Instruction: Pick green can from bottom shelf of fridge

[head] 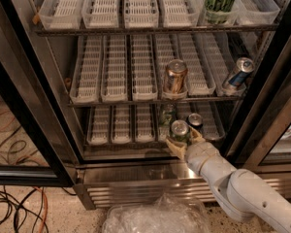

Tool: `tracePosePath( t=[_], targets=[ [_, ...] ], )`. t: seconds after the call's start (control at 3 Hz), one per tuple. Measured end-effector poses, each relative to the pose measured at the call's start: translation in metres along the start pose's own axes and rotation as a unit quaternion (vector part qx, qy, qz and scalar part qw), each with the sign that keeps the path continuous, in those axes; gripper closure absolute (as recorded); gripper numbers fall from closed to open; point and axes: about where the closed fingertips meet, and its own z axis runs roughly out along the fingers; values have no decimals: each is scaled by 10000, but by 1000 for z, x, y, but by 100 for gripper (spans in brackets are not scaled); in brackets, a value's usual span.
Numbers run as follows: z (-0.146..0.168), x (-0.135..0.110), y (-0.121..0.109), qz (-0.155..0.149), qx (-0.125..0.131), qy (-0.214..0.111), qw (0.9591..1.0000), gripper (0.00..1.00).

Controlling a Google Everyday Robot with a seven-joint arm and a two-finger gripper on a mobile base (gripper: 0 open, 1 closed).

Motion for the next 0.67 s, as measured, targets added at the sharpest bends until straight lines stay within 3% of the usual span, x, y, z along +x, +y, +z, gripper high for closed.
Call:
tracePosePath(
  t=[0.67],
  targets=[
    [-40,-23,12,-361,-673,-39,9971,100]
  ],
)
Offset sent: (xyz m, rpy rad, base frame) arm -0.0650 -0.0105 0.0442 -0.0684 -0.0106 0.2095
